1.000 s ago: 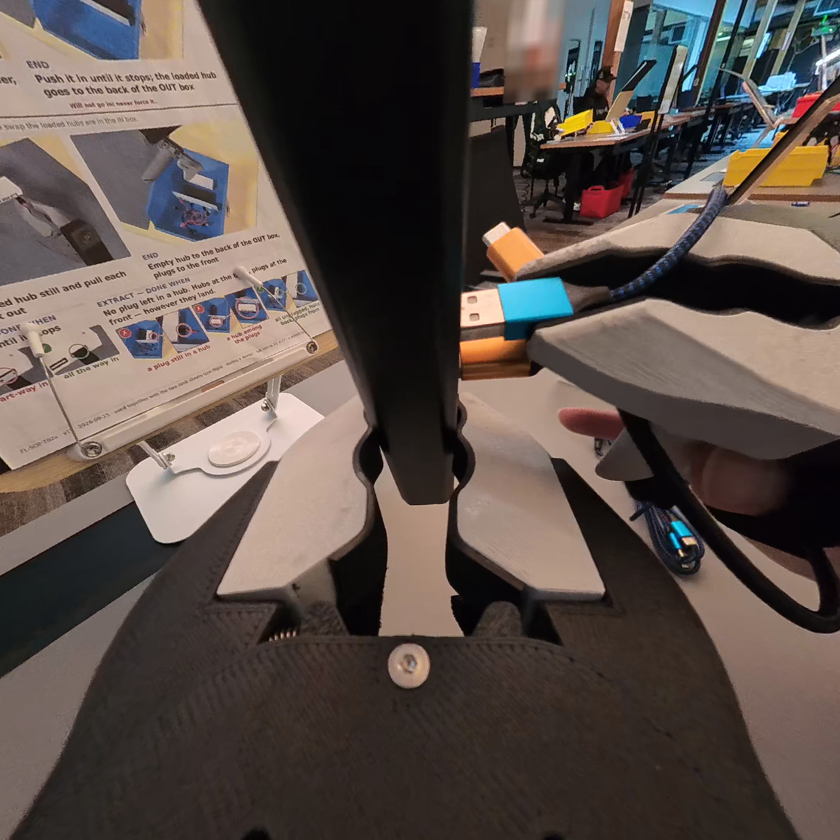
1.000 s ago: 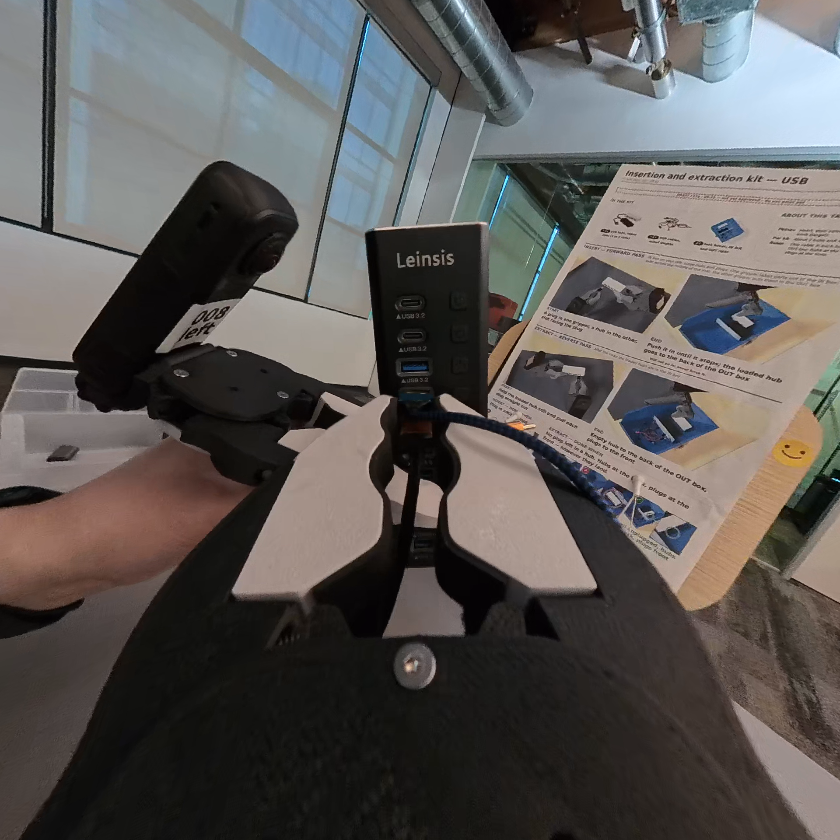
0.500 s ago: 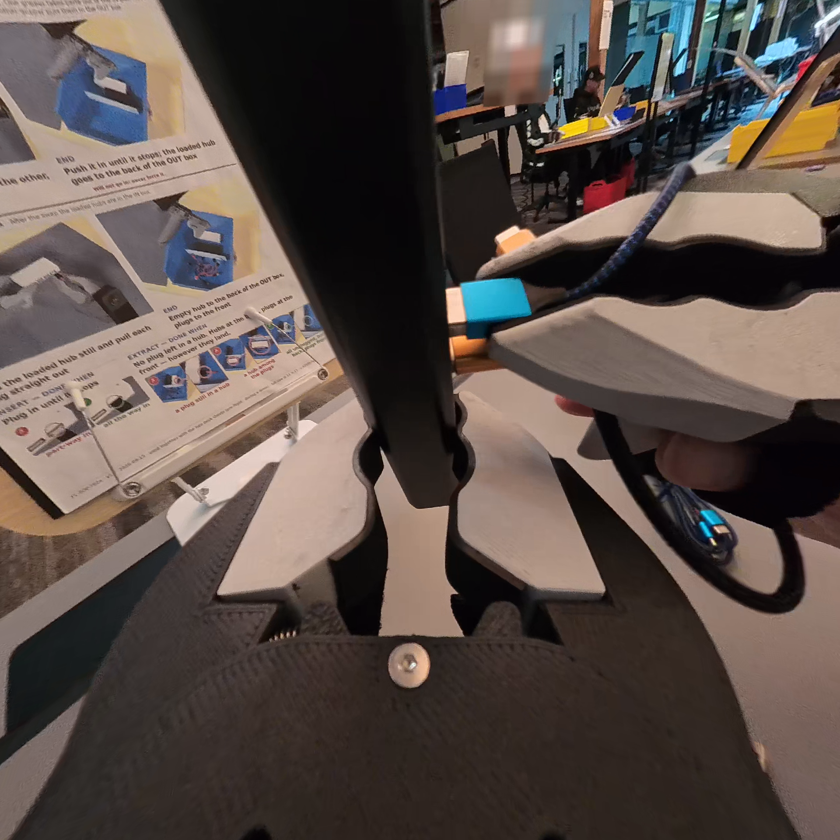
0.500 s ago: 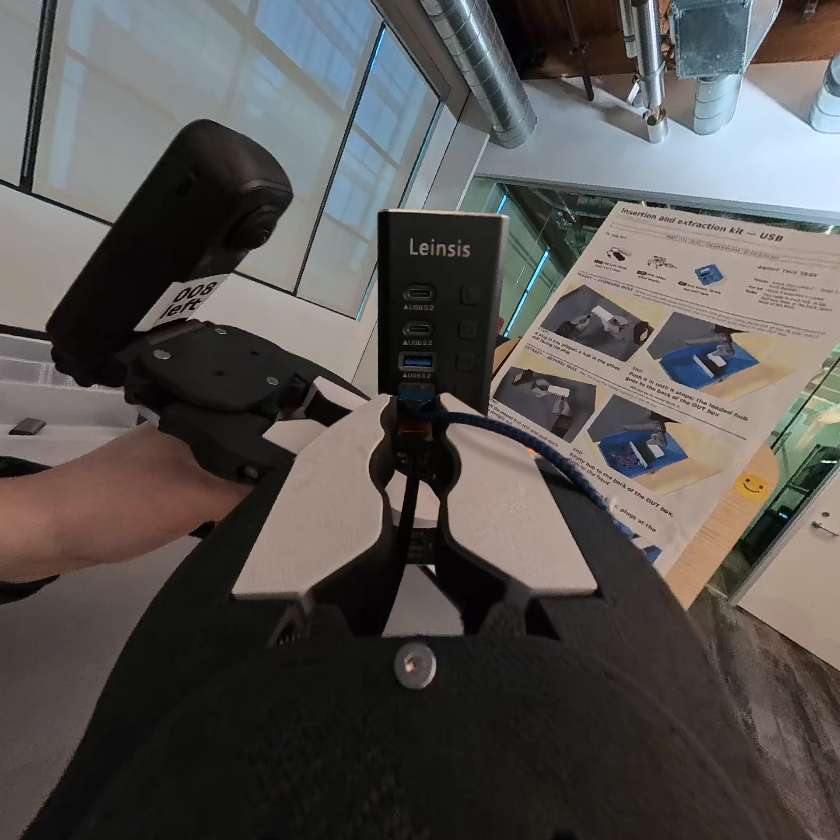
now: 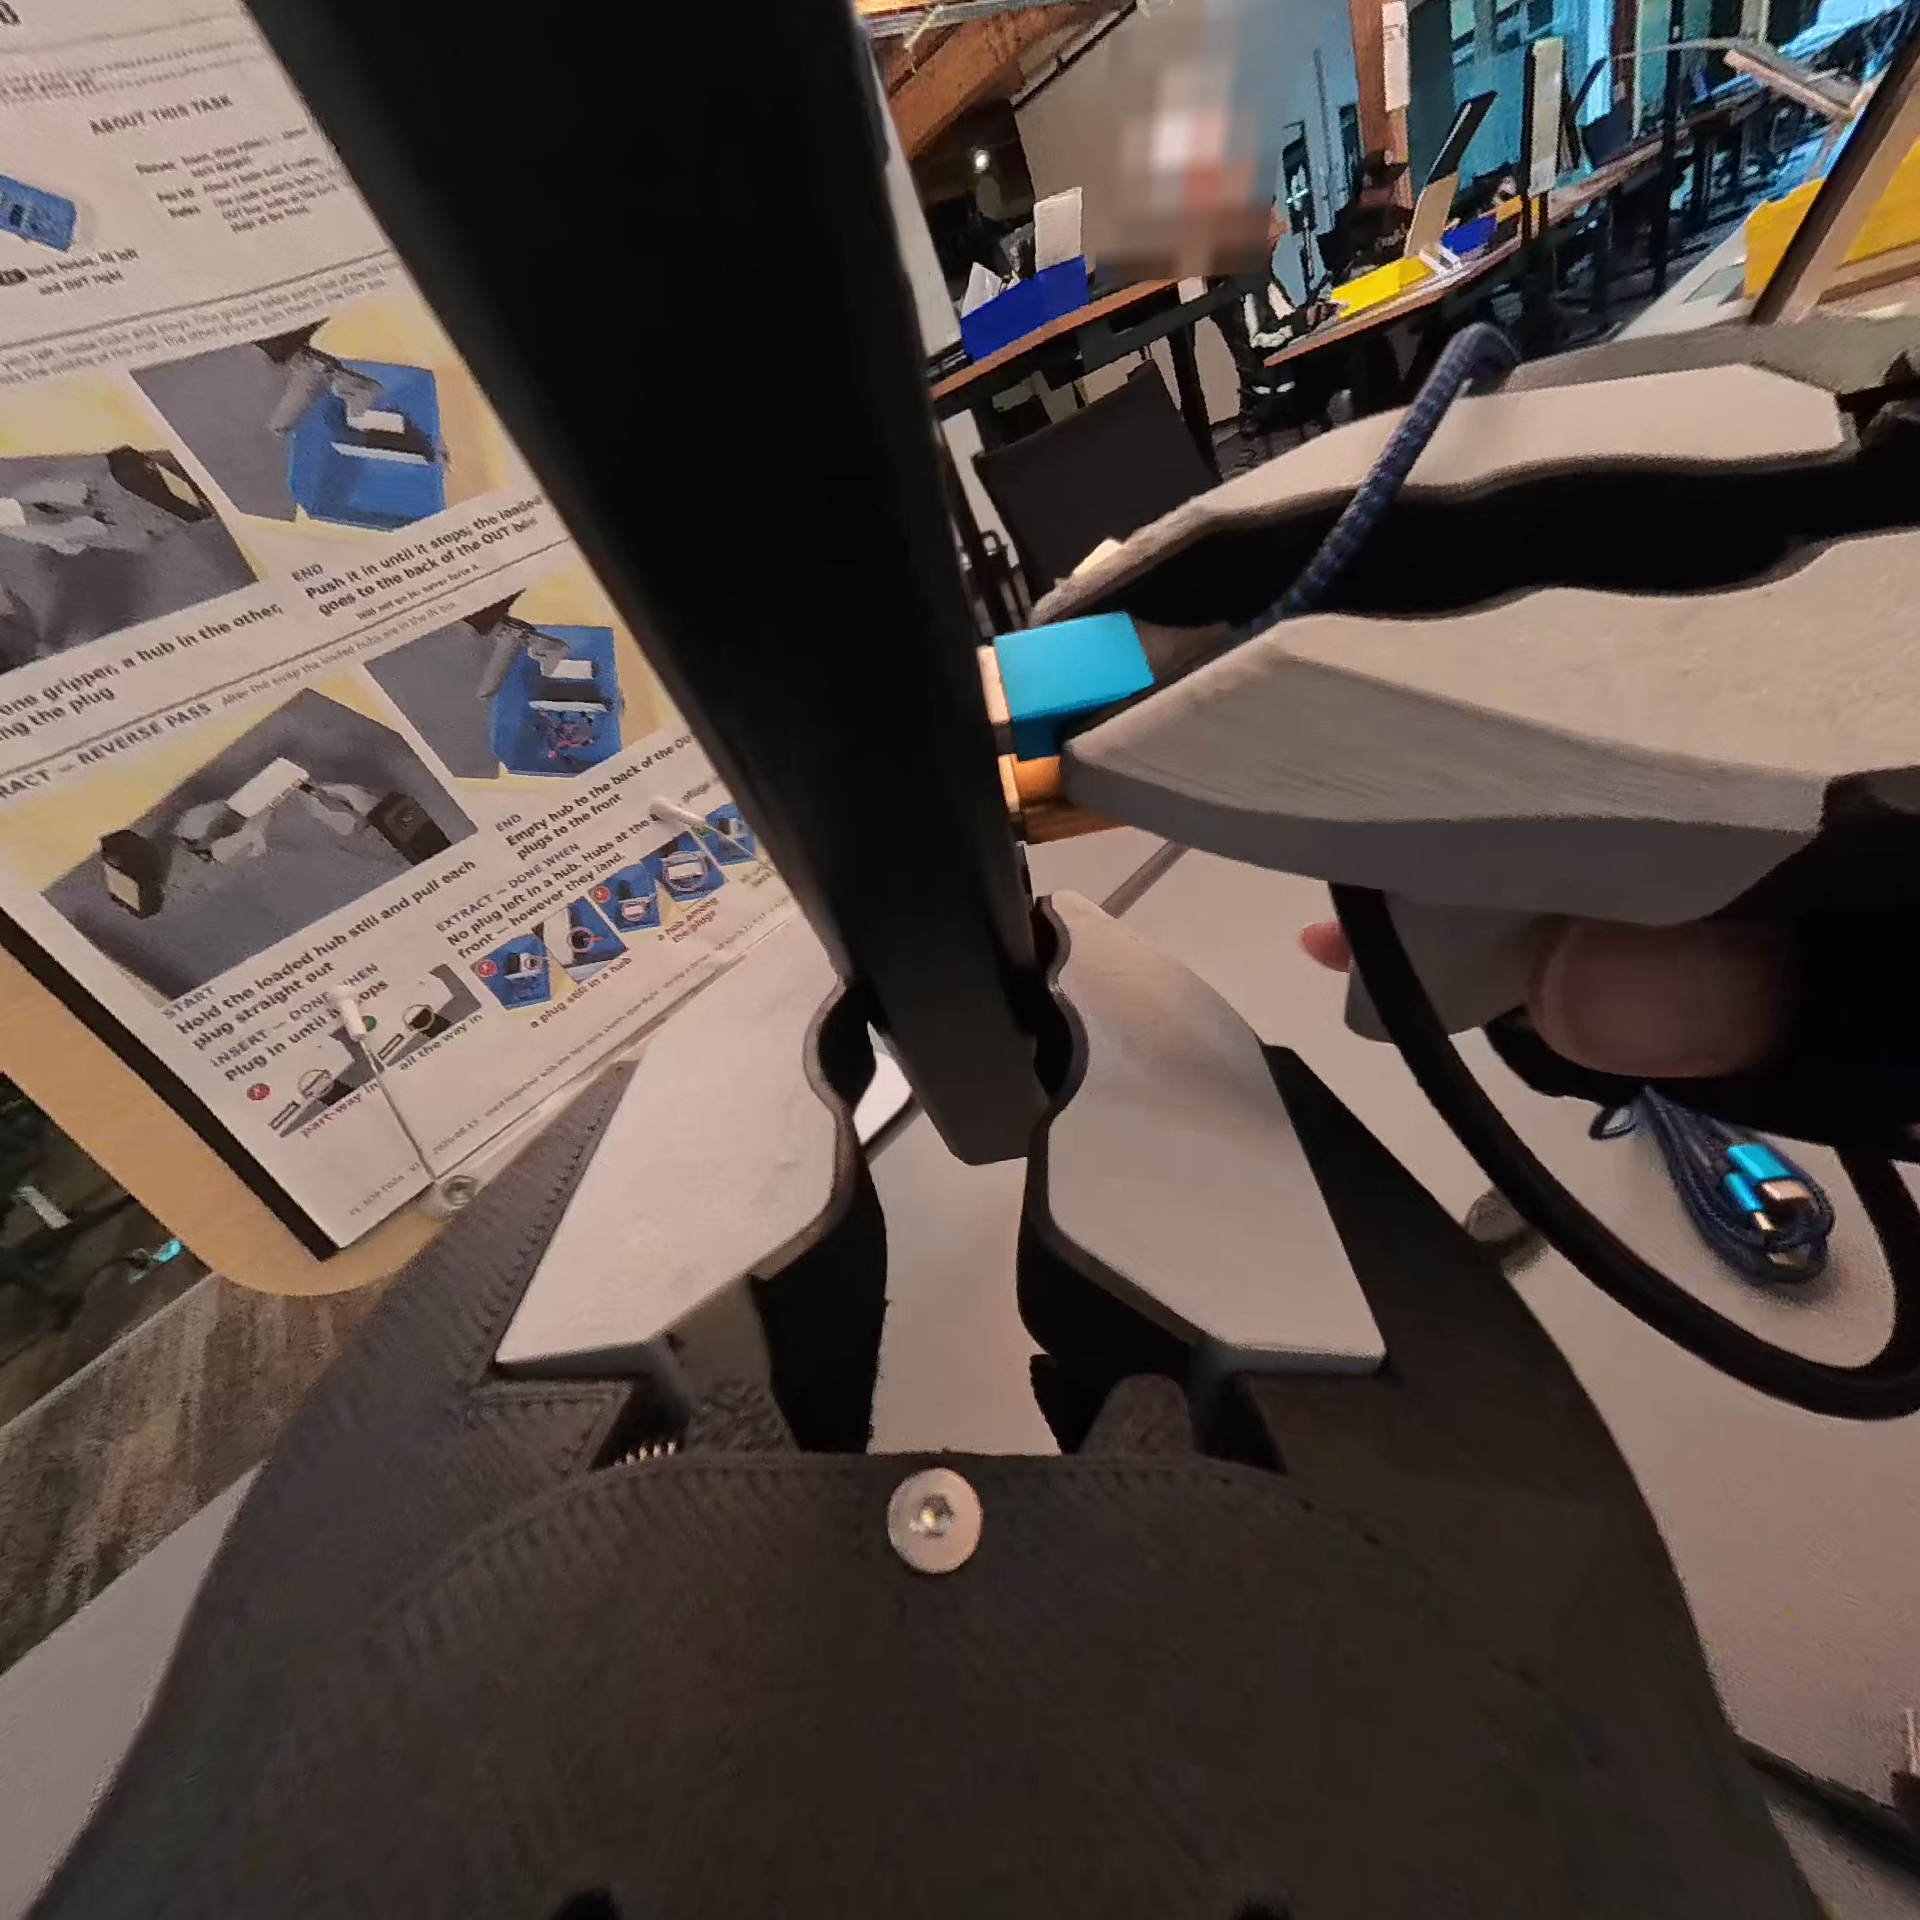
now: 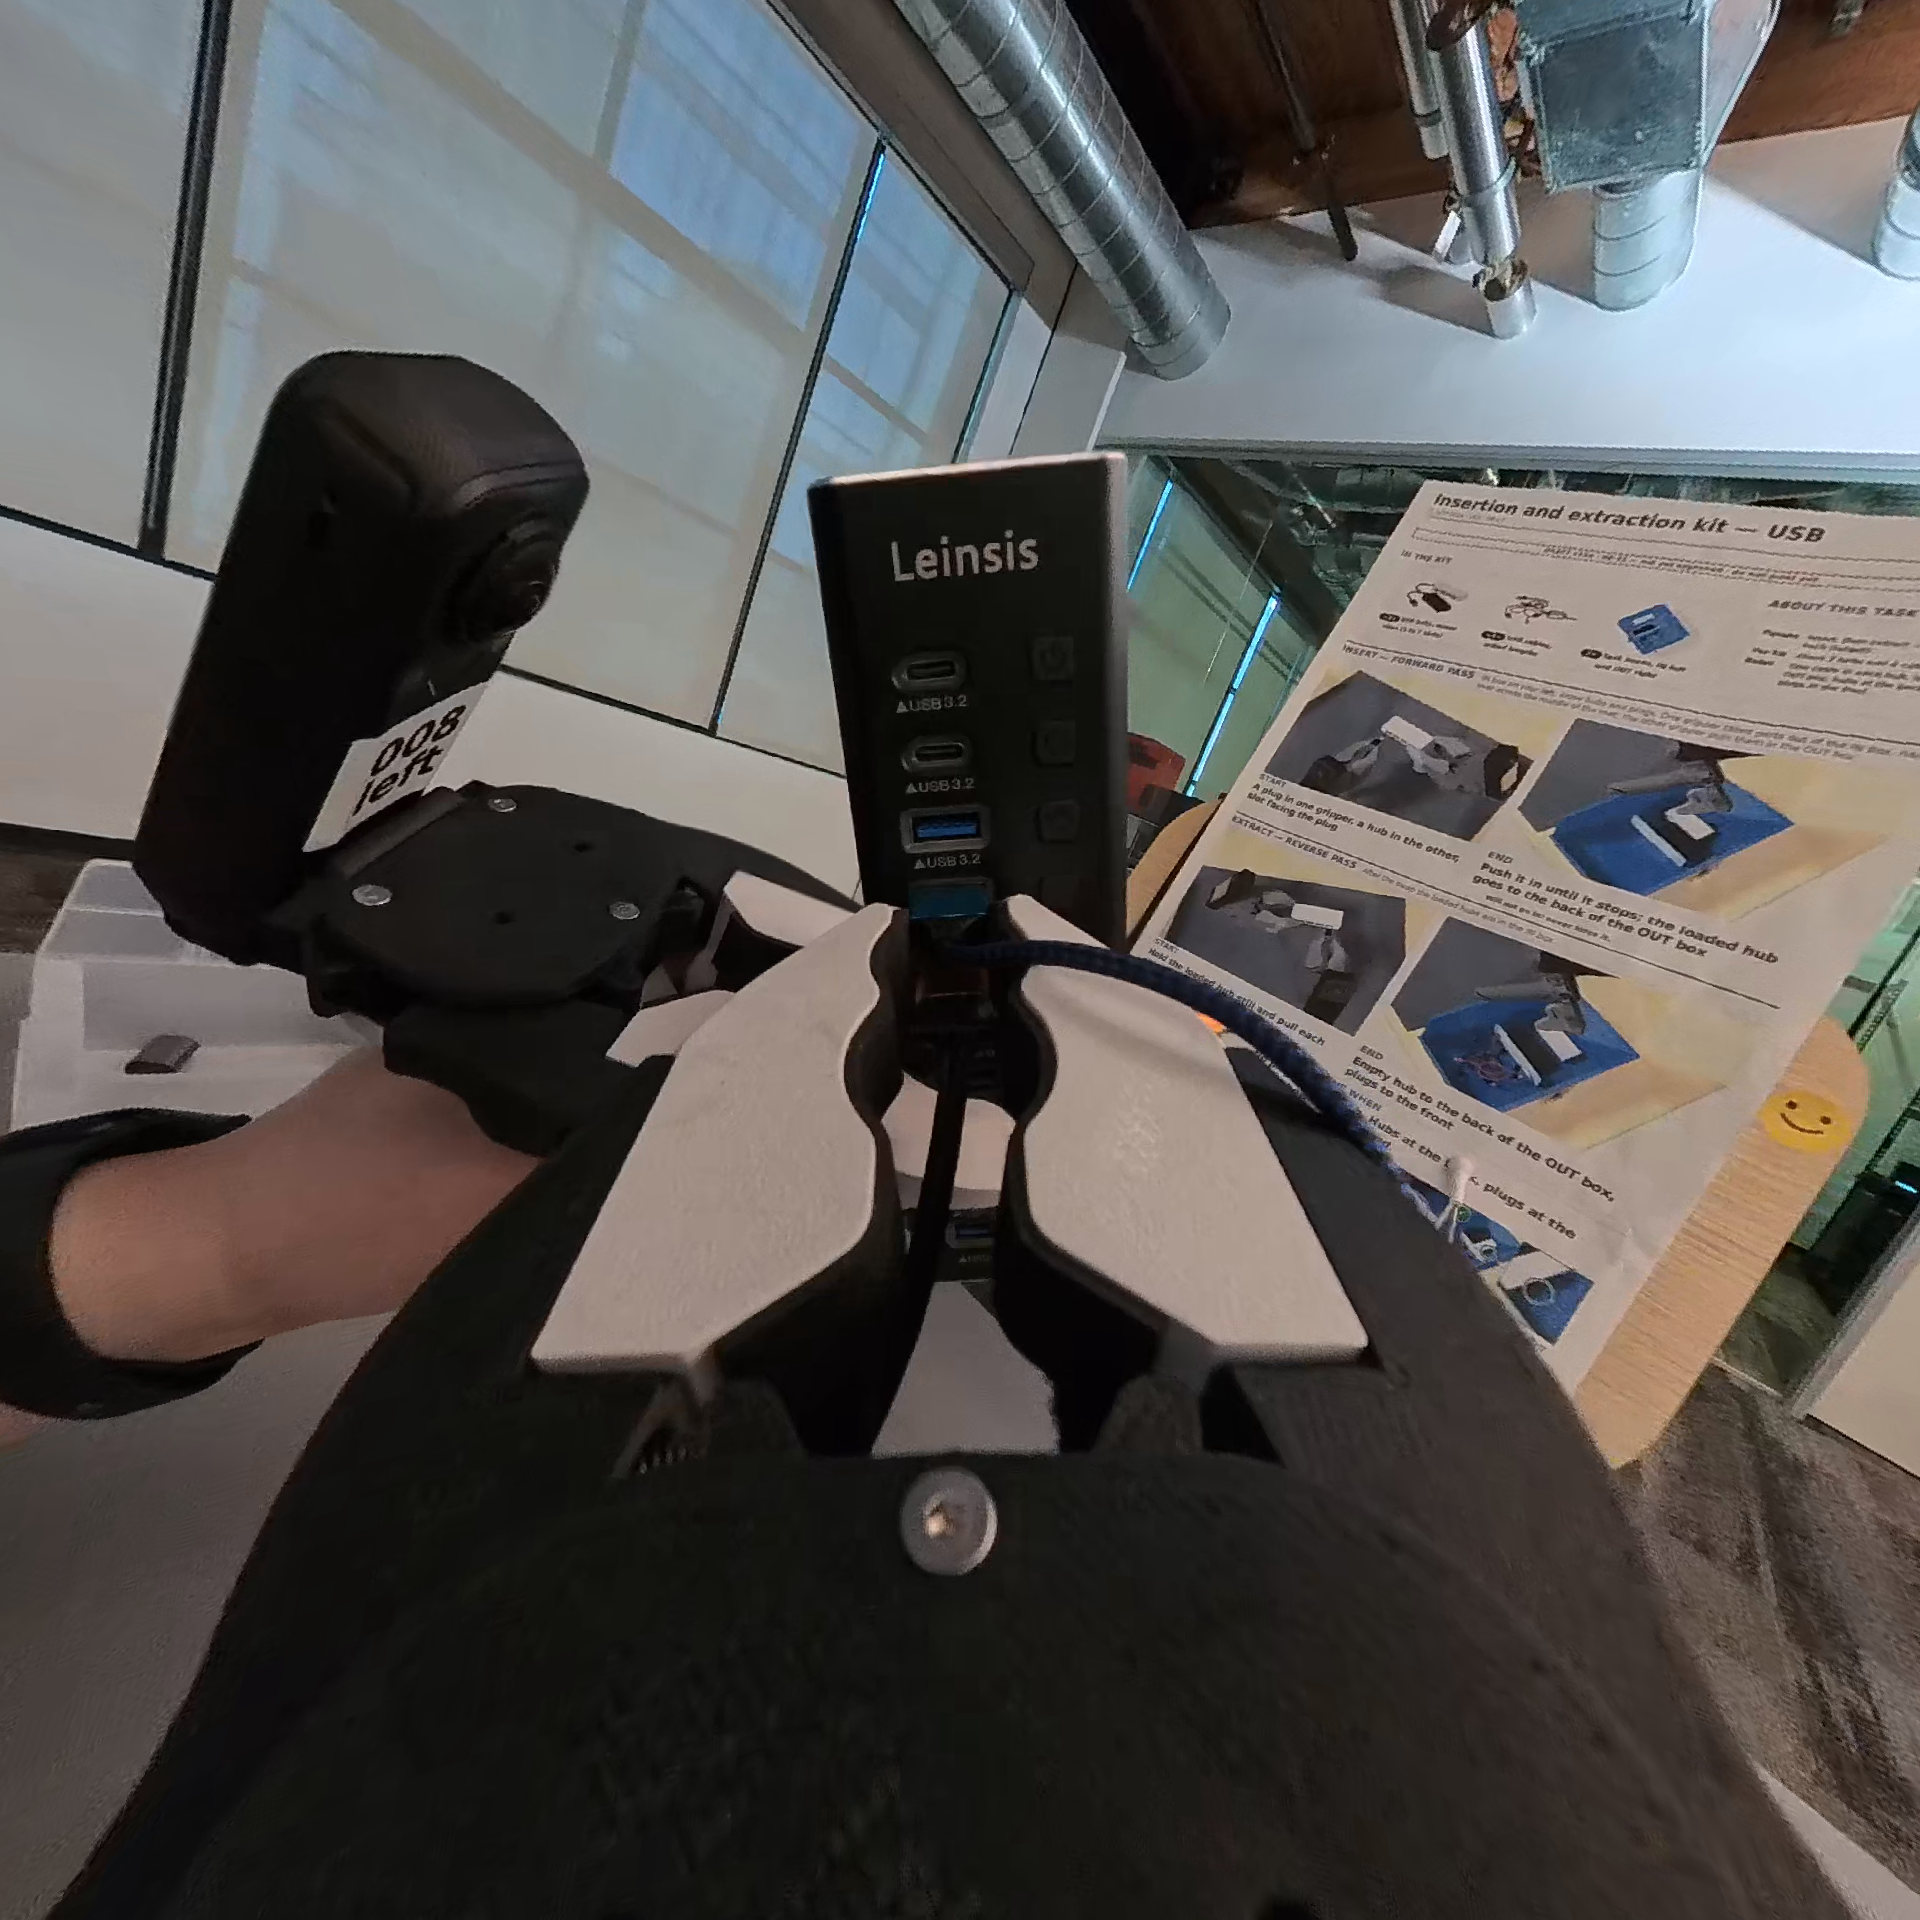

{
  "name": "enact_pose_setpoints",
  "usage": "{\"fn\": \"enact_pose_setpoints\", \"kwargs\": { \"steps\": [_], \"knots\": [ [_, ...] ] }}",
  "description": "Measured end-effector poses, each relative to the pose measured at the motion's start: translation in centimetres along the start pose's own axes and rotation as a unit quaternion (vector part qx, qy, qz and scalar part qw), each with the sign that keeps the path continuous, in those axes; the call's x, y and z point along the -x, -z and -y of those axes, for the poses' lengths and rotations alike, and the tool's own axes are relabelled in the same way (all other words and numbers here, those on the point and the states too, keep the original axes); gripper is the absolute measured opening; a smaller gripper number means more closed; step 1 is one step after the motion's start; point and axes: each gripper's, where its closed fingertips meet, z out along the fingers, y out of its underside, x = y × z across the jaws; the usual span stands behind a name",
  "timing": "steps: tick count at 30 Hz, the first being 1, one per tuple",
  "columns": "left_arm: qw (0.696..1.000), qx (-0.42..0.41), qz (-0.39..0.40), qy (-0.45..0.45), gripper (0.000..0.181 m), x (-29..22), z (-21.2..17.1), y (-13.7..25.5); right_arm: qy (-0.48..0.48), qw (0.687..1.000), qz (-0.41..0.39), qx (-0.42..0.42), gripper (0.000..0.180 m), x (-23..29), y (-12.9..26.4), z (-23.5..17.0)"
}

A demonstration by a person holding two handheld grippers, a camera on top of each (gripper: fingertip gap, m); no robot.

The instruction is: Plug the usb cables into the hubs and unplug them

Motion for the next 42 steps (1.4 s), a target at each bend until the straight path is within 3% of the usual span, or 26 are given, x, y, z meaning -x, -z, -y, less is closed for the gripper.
{"fn": "enact_pose_setpoints", "kwargs": {
  "steps": [6, 11, 16, 20, 23, 28, 31, 35, 37, 40, 42],
  "knots": [
    [0.999, -0.007, 0.003, -0.031, 0.027, 0.0, 0.7, 0.5, -0.016, 1.0, 0.003, -0.021, 0.015, 0.2, 0.2, 0.6],
    [0.999, -0.016, -0.016, 0.023, 0.026, 0.0, 0.6, 0.1, -0.007, 1.0, 0.002, -0.017, 0.015, 0.2, 0.0, 0.5],
    [0.999, -0.034, 0.005, 0.02, 0.026, 0.4, 0.9, 0.3, -0.004, 1.0, 0.01, -0.03, 0.015, 0.9, -0.1, 0.4],
    [0.999, -0.015, 0.022, -0.025, 0.025, 0.6, 1.0, 0.7, -0.027, 0.998, 0.012, -0.047, 0.015, 0.8, 0.1, 0.8],
    [1.0, -0.005, 0.021, -0.005, 0.026, 0.4, 0.7, 0.4, -0.033, 0.998, 0.009, -0.047, 0.015, 0.5, 0.1, 0.7],
    [0.996, 0.03, 0.001, 0.089, 0.026, 1.3, -2.6, -1.1, -0.055, 0.998, -0.014, 0.015, 0.018, -0.5, -0.9, -2.3],
    [0.987, 0.042, -0.003, 0.154, 0.026, 2.9, -5.6, -1.6, -0.081, 0.995, -0.046, 0.043, 0.038, -1.6, -0.9, -4.1],
    [0.983, 0.068, -0.002, 0.172, 0.026, 3.6, -9.0, -2.2, -0.147, 0.985, -0.039, 0.079, 0.043, -1.8, -1.5, -6.4],
    [0.982, 0.072, 0.0, 0.174, 0.026, 3.4, -9.8, -2.6, -0.16, 0.98, -0.077, 0.089, 0.043, -3.0, -1.2, -8.0],
    [0.979, 0.071, -0.015, 0.193, 0.026, 3.1, -10.6, -2.9, -0.225, 0.973, -0.052, 0.028, 0.042, -3.1, -1.1, -7.8],
    [0.98, 0.07, -0.016, 0.188, 0.026, 3.2, -10.8, -2.9, -0.312, 0.95, 0.0, -0.007, 0.043, -2.9, -1.2, -7.3]
  ]
}}
